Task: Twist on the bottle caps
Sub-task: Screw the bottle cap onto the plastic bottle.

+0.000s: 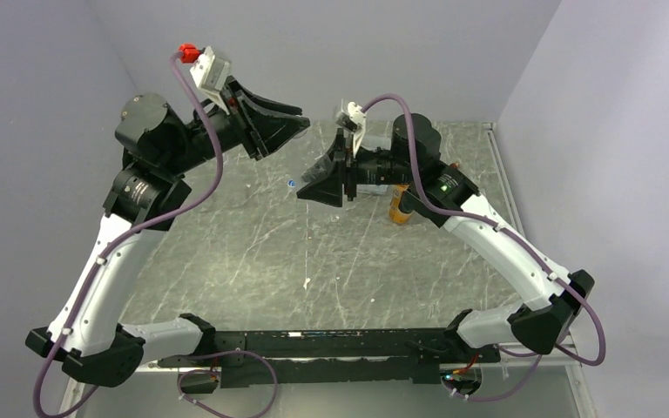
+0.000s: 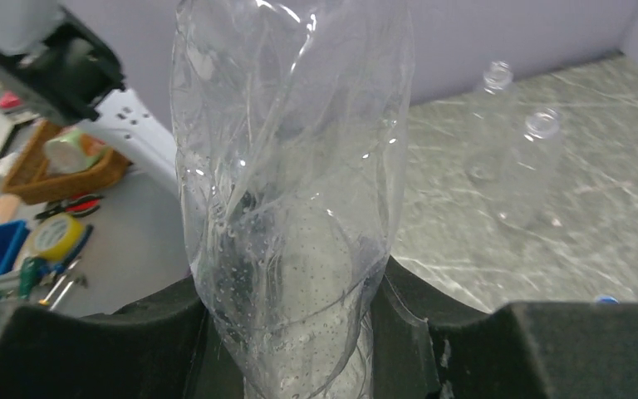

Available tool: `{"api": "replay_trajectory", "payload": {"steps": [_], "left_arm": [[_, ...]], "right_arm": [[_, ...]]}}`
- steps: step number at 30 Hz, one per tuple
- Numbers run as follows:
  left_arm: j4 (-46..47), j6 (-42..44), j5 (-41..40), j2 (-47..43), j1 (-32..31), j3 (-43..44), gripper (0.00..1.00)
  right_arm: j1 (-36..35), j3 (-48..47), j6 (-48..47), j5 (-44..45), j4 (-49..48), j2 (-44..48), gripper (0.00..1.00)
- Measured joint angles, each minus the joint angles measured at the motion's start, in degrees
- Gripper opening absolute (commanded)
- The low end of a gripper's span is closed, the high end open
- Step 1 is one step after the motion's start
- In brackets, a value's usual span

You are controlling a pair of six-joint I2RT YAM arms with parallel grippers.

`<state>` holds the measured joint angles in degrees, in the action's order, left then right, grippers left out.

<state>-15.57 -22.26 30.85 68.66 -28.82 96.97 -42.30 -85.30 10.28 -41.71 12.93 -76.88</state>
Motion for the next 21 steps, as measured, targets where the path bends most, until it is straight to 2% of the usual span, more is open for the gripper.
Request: {"api": "replay_trajectory", "payload": {"steps": [11, 21], "left_arm": [[14.19, -6.03, 15.78, -1.86, 1.16, -2.99, 0.0], [29.07, -14.6, 27.02, -1.95, 1.4, -4.59, 0.0]], "right_arm": [[1.05, 2.19, 10.36, -18.27, -14.32, 0.04, 0.0], [0.76, 3.1, 26.23, -32.59, -36.06, -2.99, 0.0]]}}
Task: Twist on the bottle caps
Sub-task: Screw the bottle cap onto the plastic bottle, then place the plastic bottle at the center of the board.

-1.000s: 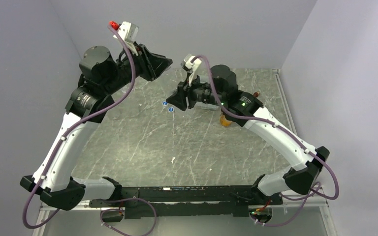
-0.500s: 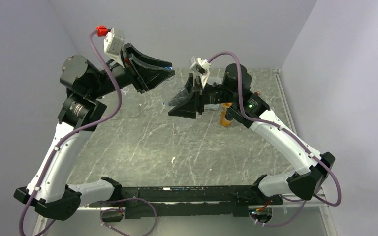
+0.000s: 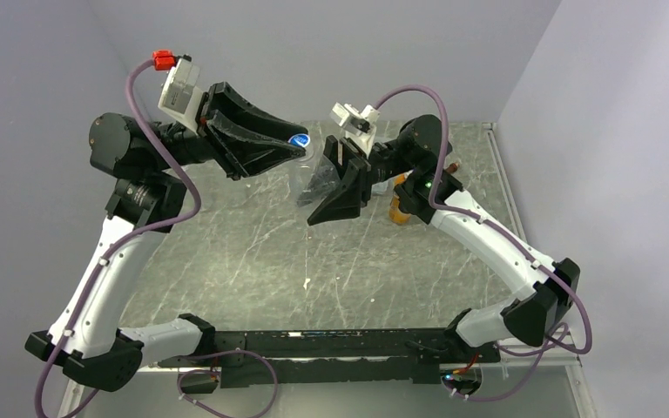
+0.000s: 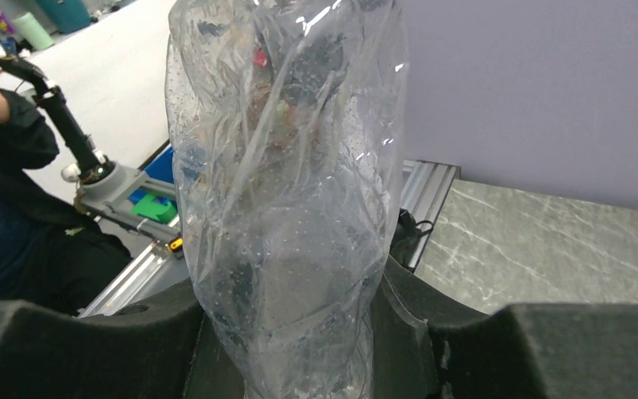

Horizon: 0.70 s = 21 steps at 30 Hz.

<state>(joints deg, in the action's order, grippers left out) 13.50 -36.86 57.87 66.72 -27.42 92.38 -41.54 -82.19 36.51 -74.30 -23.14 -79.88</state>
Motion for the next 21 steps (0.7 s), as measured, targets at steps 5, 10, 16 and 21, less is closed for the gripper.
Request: {"api": "replay_trajectory", "payload": {"steps": [5, 10, 16, 21], "left_arm": [[-2.6, 1.68, 0.9, -0.28, 0.09, 0.28, 0.0], [-11.37, 7.39, -0.55, -0.57, 0.07, 2.32, 0.46], [-19.3, 12.13, -3.32, -0.48, -0.15, 3.28, 0.59], [-23.34, 13.68, -5.88, 0.22, -0.15, 3.48, 0.5]], "right_arm": [[-0.02, -0.26, -3.41, -0.79, 3.56, 0.04, 0.0], [0.09, -1.31, -11.76, 2.34, 14.45, 1.18, 0.0], [0.13, -2.73, -18.29, 10.4, 23.85, 2.43, 0.0], [0.15, -3.15, -21.29, 15.37, 28.13, 2.69, 0.0]]}}
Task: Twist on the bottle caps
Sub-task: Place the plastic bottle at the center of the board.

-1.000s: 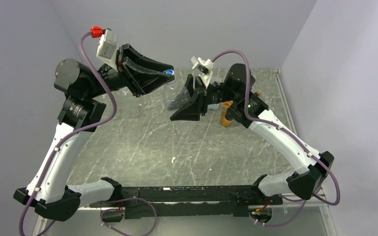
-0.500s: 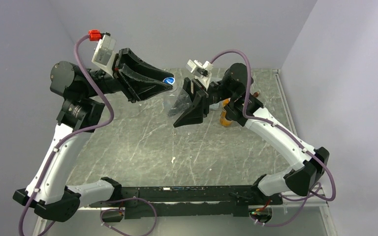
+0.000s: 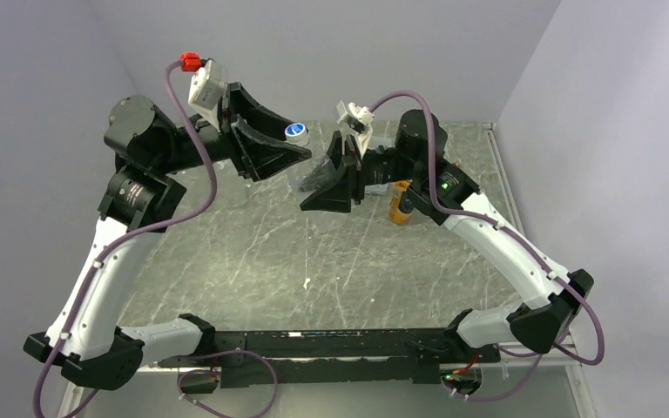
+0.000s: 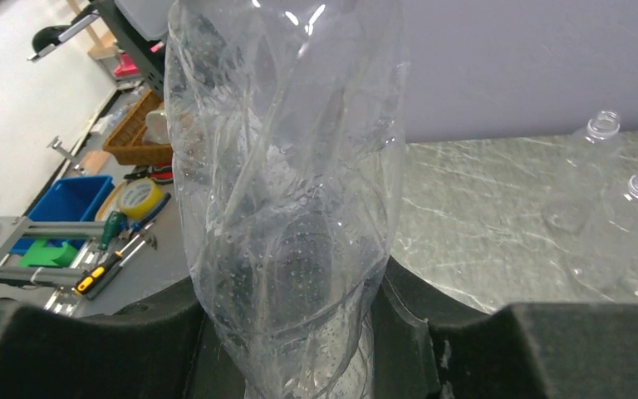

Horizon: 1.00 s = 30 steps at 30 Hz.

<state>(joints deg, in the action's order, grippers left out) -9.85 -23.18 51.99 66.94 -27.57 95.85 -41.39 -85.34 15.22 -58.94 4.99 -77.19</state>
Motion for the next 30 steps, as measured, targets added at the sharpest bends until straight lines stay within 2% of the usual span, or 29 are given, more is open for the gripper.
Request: {"api": "replay_trajectory", "payload": {"steps": [4, 8, 9, 11, 12, 15, 16, 17, 23, 30], "left_arm": [[-1.6, 0.44, -2.05, 0.68, 0.0, 0.28, 0.32], [-2.1, -0.07, -3.39, 0.92, 0.0, 0.28, 0.01], [-2.12, -0.07, -3.82, 0.92, 0.0, 0.28, 0.0], [-2.12, -0.07, -4.26, 0.92, 0.0, 0.24, 0.0], [-2.12, -0.04, -4.98, 0.9, -0.02, 0.07, 0.0], [-1.99, -0.04, -8.31, 0.76, -0.28, -0.96, 0.0], [-2.08, 0.17, -10.29, 0.76, -0.37, -1.53, 0.0], [-2.12, 0.44, -12.02, 0.76, -0.39, -2.03, 0.0], [-3.45, 2.62, -21.62, 1.51, -0.37, -4.74, 0.0], [-2.58, 4.39, -30.16, 3.43, -1.2, -9.16, 0.0]], "right_arm": [[0.0, -0.02, -1.31, 1.75, 1.64, 0.07, 0.0], [0.15, -0.04, -2.93, 3.43, 2.49, 0.07, 0.0], [0.17, -0.09, -3.08, 3.58, 2.6, 0.07, 0.06], [0.09, -0.11, -3.41, 4.9, 3.15, 0.28, 0.28], [0.04, -0.11, -3.58, 5.81, 3.58, 0.44, 0.45], [-0.09, -0.09, -4.15, 10.19, 5.77, 1.14, 0.8], [-0.09, -0.04, -4.39, 14.16, 6.64, 1.4, 0.97], [-0.04, 0.02, -4.2, 15.65, 6.91, 1.49, 0.99], [0.22, 3.85, -3.63, 35.17, 12.2, 5.55, 1.0], [0.22, 7.37, -0.85, 55.25, 17.66, 16.26, 1.0]]}}
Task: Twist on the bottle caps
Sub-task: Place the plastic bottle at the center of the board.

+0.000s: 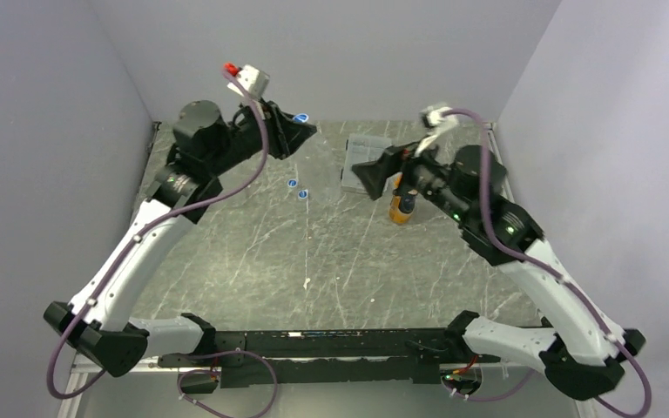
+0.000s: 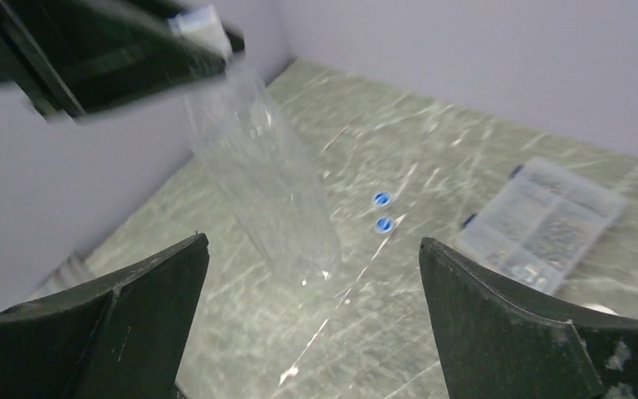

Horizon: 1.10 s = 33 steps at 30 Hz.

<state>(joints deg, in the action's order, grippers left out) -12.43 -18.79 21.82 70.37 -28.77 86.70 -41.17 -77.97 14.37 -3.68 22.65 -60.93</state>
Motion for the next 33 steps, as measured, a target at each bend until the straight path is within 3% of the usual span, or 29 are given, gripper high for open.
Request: {"api": "replay_trajectory", "payload": {"steps": [7, 13, 23, 33], "left_arm": [[4.9, 3.76, -10.29, 7.23, -8.33, -4.79, 0.0], [11.72, 7.89, -18.53, 15.54, -15.1, -7.76, 0.0], [25.07, 11.8, -25.97, 28.15, -18.62, -10.29, 0.0], [38.01, 12.09, -28.04, 33.22, -18.73, -14.38, 0.0]], "right_arm": [[0.13, -0.26, 3.58, 16.74, 1.42, 8.87, 1.0], [0.15, -1.01, 4.85, 23.08, 1.77, 10.4, 1.0], [0.15, -1.01, 4.94, 25.29, 1.75, 12.2, 1.0], [0.15, -0.61, 4.72, 25.86, 1.33, 12.57, 1.0]]}}
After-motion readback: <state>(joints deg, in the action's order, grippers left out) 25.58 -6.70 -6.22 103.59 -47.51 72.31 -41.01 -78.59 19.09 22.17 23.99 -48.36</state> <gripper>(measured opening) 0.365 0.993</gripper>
